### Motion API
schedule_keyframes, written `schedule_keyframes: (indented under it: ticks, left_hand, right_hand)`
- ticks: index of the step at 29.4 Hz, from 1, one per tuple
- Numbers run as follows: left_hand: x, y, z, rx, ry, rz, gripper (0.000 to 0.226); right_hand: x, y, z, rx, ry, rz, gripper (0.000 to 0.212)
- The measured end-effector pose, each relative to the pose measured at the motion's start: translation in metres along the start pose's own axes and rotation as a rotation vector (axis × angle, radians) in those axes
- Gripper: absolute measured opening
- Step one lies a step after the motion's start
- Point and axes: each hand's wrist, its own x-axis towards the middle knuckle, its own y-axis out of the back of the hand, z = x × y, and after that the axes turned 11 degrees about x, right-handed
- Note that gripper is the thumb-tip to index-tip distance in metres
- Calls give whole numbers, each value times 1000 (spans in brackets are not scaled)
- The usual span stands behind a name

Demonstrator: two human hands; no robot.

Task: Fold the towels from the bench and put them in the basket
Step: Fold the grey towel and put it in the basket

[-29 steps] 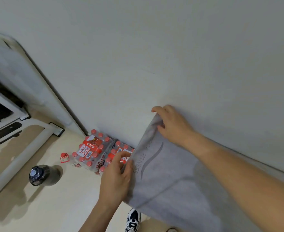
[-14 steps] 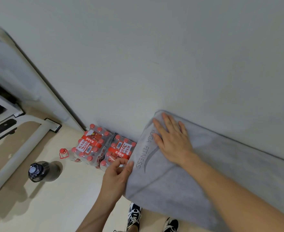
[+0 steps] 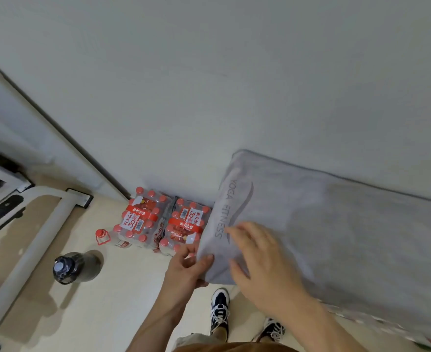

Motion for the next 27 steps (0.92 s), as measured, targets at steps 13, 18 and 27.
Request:
schedule_keyframes:
  ticks: [13,18,27]
  left_hand:
    - [-1,-17,57,83,-173,153,20]
    - [40,-38,93,432,-260,221,23]
    - [102,-58,121,269,-206,197,19]
  right_hand:
    - [-6,-32,-11,198,32,219,32]
    - [-13,-13,-2,514,-66,85,34]
    - [-28,19,13,1090,-306,-104,43]
